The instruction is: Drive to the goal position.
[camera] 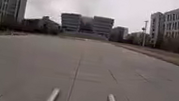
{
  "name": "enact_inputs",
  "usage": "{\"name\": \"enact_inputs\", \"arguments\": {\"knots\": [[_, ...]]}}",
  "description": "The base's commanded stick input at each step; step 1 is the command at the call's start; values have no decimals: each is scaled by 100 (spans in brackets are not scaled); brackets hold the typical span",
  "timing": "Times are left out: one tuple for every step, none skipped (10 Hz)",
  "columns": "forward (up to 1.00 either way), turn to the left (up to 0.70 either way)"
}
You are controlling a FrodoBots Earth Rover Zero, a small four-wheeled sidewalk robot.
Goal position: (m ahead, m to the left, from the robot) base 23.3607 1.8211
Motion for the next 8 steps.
{"name": "enact_inputs", "arguments": {"knots": [[100, -27], [100, -27], [100, -10], [100, 0], [100, 0], [100, 0], [100, 0], [100, -16]]}}
